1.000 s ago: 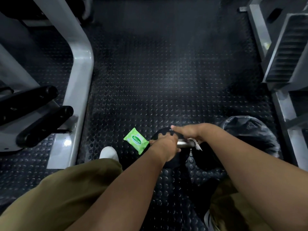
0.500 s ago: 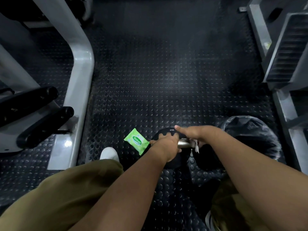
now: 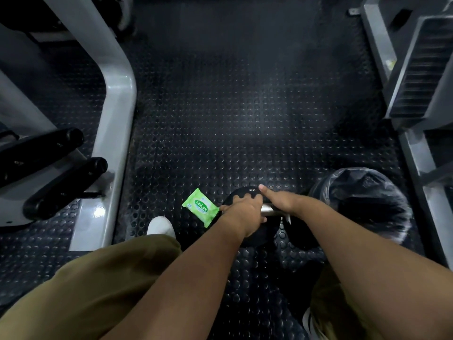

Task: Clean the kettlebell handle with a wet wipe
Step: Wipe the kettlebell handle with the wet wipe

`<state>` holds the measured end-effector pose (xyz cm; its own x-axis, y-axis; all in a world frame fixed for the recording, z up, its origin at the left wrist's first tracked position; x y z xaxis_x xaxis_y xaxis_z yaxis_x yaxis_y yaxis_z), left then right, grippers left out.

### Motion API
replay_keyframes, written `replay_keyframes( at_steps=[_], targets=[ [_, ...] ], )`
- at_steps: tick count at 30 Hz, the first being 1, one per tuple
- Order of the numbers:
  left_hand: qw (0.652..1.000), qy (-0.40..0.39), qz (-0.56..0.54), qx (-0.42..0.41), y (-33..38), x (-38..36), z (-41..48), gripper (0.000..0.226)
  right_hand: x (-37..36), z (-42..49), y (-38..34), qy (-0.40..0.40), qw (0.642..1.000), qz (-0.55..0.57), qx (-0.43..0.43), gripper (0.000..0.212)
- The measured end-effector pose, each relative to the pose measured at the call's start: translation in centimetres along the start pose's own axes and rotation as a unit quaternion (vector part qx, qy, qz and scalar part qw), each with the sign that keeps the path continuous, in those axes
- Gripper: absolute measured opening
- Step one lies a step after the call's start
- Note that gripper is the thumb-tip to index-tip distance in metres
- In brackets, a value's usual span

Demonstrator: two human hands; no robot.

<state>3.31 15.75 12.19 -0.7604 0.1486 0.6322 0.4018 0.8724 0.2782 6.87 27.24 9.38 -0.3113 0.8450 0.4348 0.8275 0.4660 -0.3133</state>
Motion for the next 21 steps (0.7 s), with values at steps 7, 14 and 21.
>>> replay_keyframes(
  at_steps=[7, 14, 21],
  targets=[
    [1.0, -0.022, -0.001, 0.021, 0.0, -0.4, 0.6, 0.068, 1.6, -2.1, -4.2, -0.074, 0.988, -0.135, 0.011, 0.075],
    [1.0, 0.005, -0.004, -0.004, 0.0, -0.3, 0.2, 0.062, 0.3, -0.8, -1.4, -0.02, 0.999, -0.044, 0.01, 0.095],
    [1.0, -0.004, -0.006, 0.005, -0.1, 0.0, 0.0, 0.064, 0.9, -1.4, -1.7, 0.028, 0.993, -0.114, 0.018, 0.09]
  ],
)
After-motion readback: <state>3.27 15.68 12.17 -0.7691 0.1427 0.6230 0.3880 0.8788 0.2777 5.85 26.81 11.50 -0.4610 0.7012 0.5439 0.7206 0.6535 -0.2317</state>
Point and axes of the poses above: each hand's wrist, its own z-axis towards the middle knuckle, its own x-axis out of the back of the hand, y = z × x, the point moved 8 cm from there along z, towards the middle knuckle, and after that the axes turned 7 degrees about y, right-handed, at the moved point
